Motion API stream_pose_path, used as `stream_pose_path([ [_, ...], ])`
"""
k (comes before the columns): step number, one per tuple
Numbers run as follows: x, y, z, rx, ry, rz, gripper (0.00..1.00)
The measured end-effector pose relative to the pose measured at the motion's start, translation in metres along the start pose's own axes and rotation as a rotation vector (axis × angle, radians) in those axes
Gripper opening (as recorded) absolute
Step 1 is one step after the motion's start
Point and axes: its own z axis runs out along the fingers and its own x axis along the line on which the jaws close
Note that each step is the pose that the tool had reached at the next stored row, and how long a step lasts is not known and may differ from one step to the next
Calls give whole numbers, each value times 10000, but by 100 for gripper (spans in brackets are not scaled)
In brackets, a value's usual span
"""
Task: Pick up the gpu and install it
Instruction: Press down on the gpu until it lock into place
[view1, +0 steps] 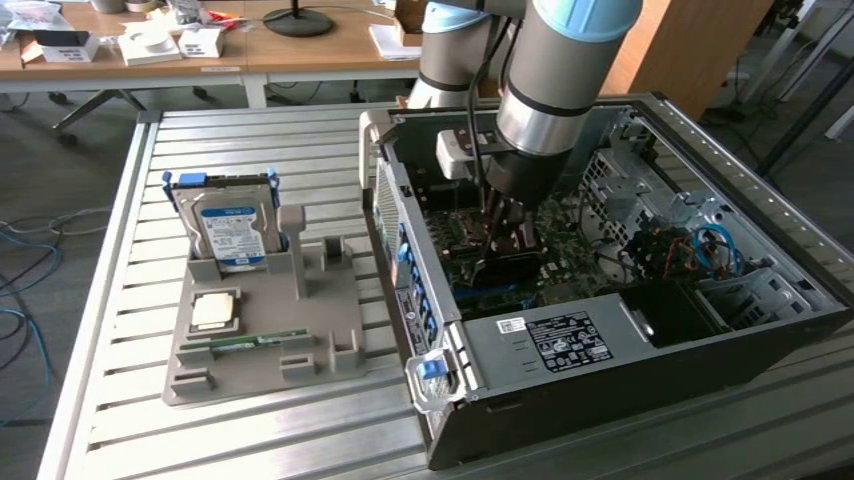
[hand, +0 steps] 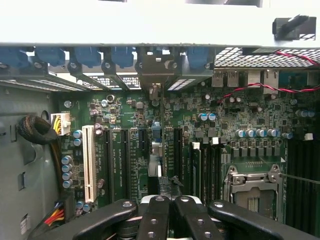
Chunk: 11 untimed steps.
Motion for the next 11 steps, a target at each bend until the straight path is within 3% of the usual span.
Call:
stream_pose_path([
  [11, -7, 4, 4, 1, -3, 1, 11],
])
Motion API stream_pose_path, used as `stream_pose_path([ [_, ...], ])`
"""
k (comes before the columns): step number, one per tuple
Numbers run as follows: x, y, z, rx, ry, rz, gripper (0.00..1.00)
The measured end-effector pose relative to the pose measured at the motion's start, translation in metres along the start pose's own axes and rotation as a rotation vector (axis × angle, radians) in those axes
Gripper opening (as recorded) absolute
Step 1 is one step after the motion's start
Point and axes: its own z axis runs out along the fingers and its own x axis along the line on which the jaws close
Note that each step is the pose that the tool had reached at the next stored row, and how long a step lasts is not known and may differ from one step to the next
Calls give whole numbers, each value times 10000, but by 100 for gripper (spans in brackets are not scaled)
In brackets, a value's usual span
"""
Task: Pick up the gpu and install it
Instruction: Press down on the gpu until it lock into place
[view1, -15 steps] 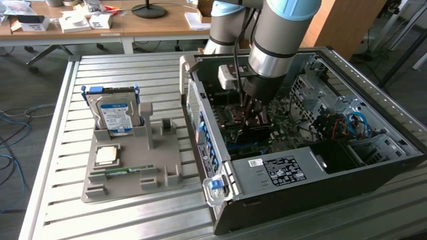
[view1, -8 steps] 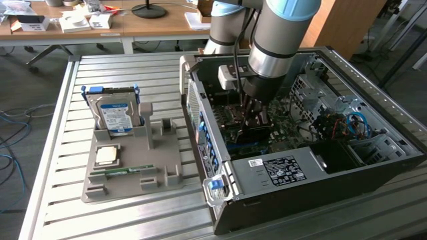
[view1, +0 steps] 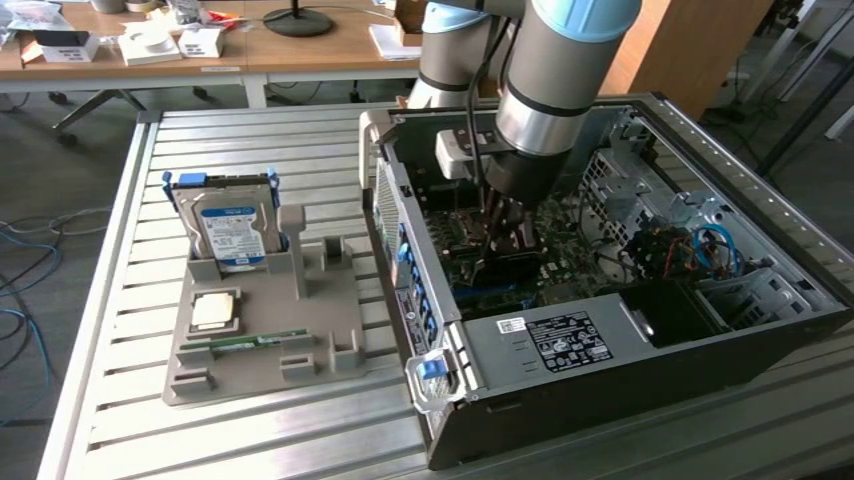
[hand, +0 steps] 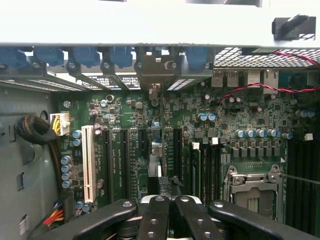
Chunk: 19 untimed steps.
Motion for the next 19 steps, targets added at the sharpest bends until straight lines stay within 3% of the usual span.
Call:
stream_pose_path([
  [19, -9, 13, 9, -1, 3, -1, 11],
])
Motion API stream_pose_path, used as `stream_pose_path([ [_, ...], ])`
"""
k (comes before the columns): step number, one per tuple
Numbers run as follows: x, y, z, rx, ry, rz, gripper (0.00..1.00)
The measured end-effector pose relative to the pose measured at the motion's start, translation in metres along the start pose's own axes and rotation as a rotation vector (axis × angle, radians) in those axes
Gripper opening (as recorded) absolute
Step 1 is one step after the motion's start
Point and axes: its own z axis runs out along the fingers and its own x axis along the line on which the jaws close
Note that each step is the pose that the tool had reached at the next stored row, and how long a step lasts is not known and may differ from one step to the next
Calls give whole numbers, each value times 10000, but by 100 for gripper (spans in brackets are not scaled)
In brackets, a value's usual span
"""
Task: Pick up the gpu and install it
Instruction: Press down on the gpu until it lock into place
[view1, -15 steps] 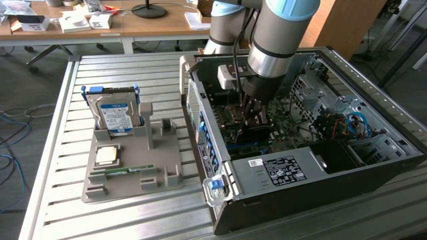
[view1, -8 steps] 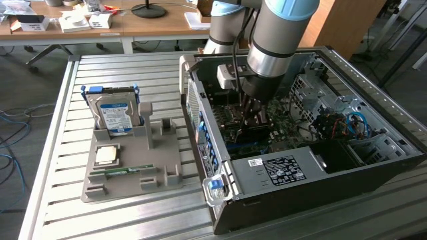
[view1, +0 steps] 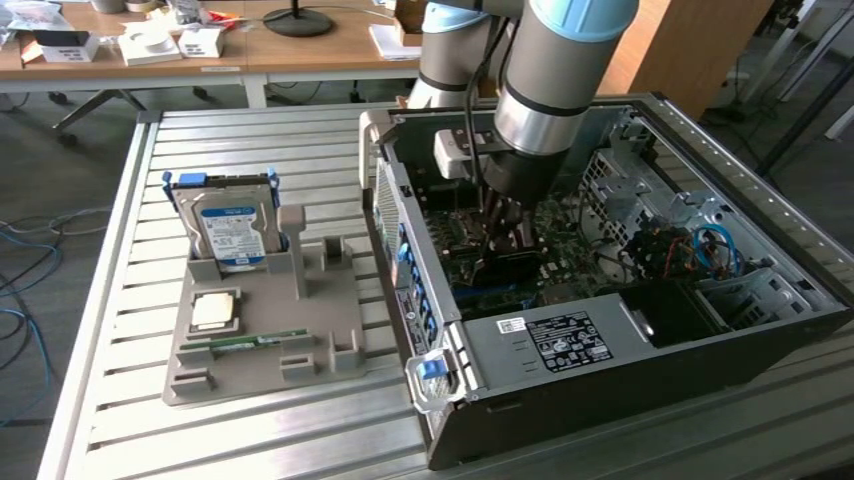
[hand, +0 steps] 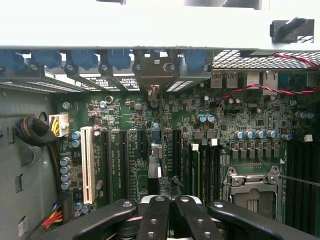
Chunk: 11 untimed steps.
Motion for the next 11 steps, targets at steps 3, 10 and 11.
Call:
stream_pose_path([
  [3, 0, 1, 3, 1, -1, 1, 11],
  [10, -1, 2, 5, 0, -1, 1, 11],
  [11, -1, 2, 6, 0, -1, 1, 11],
])
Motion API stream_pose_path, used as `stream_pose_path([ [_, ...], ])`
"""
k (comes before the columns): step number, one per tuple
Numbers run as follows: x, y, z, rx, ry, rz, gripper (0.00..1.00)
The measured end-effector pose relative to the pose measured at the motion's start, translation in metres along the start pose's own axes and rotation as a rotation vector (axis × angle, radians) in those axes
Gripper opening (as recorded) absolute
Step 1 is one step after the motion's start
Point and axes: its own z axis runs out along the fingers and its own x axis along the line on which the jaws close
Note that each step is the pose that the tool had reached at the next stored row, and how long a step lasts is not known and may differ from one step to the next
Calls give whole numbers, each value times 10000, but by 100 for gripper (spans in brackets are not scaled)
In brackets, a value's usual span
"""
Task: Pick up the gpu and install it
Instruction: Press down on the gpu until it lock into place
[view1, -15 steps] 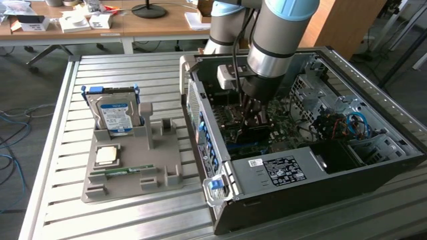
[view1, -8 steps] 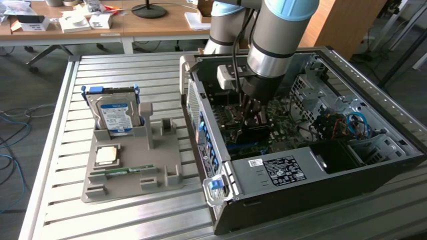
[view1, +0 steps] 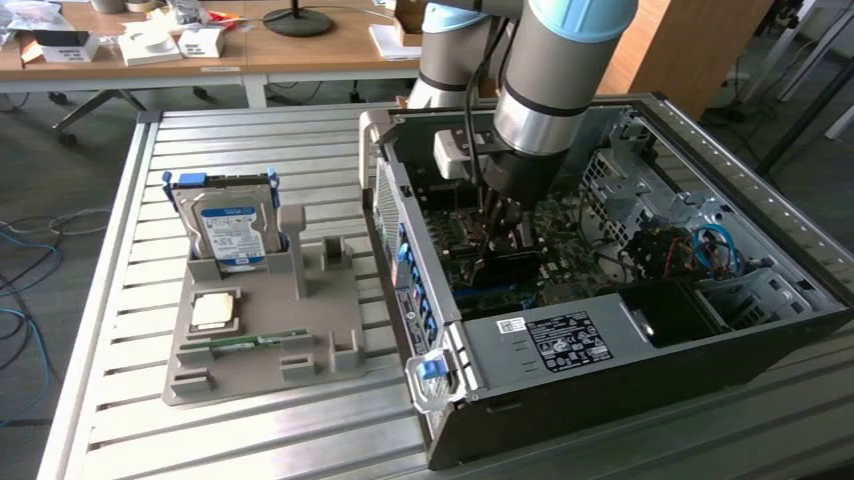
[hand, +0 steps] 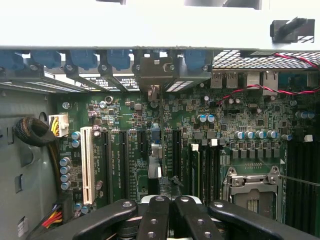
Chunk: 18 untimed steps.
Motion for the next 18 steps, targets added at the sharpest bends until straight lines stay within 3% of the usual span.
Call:
stream_pose_path([
  [18, 0, 4, 13, 1, -2, -1, 11],
])
